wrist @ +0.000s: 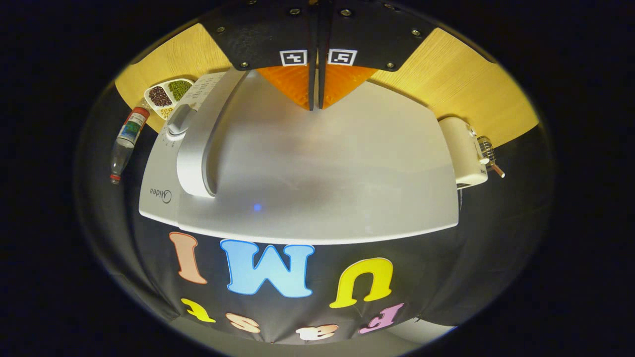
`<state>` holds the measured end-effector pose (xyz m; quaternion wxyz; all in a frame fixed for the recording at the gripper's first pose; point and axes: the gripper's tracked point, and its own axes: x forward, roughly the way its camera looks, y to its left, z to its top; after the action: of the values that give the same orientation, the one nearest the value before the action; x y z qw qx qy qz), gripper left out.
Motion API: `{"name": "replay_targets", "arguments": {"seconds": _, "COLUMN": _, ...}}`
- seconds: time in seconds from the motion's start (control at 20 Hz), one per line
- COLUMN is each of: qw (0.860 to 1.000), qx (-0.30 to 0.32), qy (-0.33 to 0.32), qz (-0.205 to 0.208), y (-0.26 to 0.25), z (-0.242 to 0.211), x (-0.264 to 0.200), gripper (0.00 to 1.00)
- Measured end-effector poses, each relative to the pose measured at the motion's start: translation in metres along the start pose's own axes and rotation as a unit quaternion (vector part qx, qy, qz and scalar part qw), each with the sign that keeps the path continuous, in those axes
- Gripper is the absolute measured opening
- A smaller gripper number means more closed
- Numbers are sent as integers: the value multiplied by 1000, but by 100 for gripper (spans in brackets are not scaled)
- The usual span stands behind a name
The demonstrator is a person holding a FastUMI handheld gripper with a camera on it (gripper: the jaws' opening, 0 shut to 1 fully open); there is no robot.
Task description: Open the microwave, put the food inside, and close the microwave door.
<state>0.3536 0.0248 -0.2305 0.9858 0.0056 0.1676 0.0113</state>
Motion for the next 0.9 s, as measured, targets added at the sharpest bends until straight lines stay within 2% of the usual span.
{"name": "replay_targets", "arguments": {"seconds": 0.15, "qw": 1000, "qx": -25, "qy": -6, "qz": -14, "y": -1, "z": 2, "x": 2, "gripper": 1}}
{"name": "replay_targets", "arguments": {"seconds": 0.35, "qw": 1000, "qx": -21, "qy": -9, "qz": -15, "y": -1, "z": 3, "x": 4, "gripper": 1}}
{"name": "replay_targets", "arguments": {"seconds": 0.6, "qw": 996, "qx": -56, "qy": -14, "qz": -62, "y": -1, "z": 2, "x": 11, "gripper": 1}}
{"name": "replay_targets", "arguments": {"seconds": 0.7, "qw": 996, "qx": -65, "qy": -14, "qz": -61, "y": 0, "z": 3, "x": 6, "gripper": 1}}
{"name": "replay_targets", "arguments": {"seconds": 0.9, "qw": 997, "qx": -55, "qy": -29, "qz": -44, "y": 2, "z": 25, "x": -32, "gripper": 1}}
